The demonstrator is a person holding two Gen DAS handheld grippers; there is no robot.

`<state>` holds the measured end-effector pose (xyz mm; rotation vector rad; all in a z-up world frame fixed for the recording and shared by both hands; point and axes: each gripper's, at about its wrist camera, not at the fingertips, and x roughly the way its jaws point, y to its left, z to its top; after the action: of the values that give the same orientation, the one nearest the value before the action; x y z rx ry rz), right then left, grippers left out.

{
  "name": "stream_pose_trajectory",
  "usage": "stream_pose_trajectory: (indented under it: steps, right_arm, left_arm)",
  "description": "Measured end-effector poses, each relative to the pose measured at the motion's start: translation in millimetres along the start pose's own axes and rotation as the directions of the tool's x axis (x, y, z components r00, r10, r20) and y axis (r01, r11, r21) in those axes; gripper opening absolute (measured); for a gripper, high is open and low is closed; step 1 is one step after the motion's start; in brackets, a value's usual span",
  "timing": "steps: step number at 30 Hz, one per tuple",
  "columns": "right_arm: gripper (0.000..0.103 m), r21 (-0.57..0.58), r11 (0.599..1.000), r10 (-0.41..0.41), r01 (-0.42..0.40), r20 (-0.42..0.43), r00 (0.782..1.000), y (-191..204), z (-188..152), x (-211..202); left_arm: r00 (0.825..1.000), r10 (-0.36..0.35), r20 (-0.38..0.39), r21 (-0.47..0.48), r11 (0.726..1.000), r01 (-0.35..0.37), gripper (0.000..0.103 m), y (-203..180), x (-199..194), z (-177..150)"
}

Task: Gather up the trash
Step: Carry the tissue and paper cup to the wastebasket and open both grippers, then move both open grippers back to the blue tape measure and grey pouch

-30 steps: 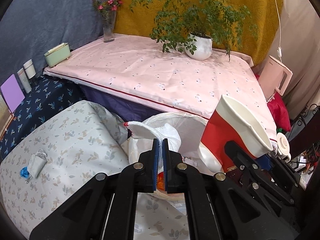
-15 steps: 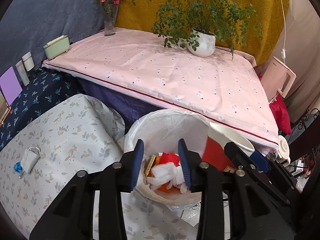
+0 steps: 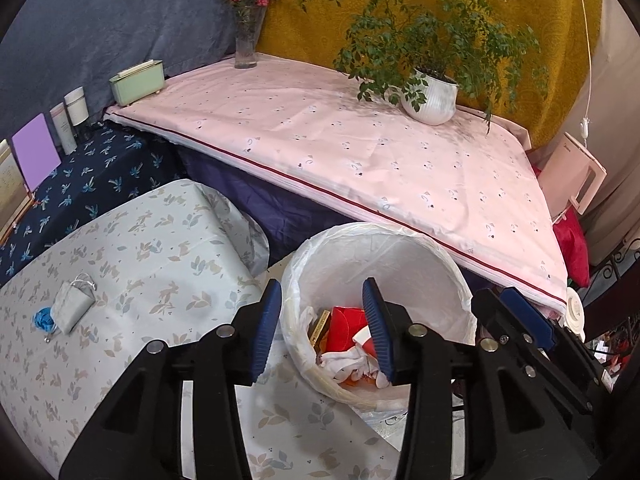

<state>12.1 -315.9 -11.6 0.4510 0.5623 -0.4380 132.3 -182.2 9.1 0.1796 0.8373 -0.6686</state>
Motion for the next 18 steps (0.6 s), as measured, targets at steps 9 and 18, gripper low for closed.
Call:
stream_pose_trajectory:
  steps: [9, 18]
  right_arm:
    - [0.035, -0.046, 0.998, 0.031, -0.031, -0.005, 1.000, 29.9, -2.3, -5.0]
    - [0.036, -0.120, 0.990, 0.078, -0.079, -0.016, 0.997, 77.5, -9.7, -7.7]
  left_arm:
    - [0.999, 0.038, 0.018, -0.054, 0.998, -0.037, 0.044, 31.4, -13.7, -3.9]
    - [0.993, 0.111, 0.033, -0.153, 0.983, -0.105, 0.055, 89.4, -30.7, -12.5]
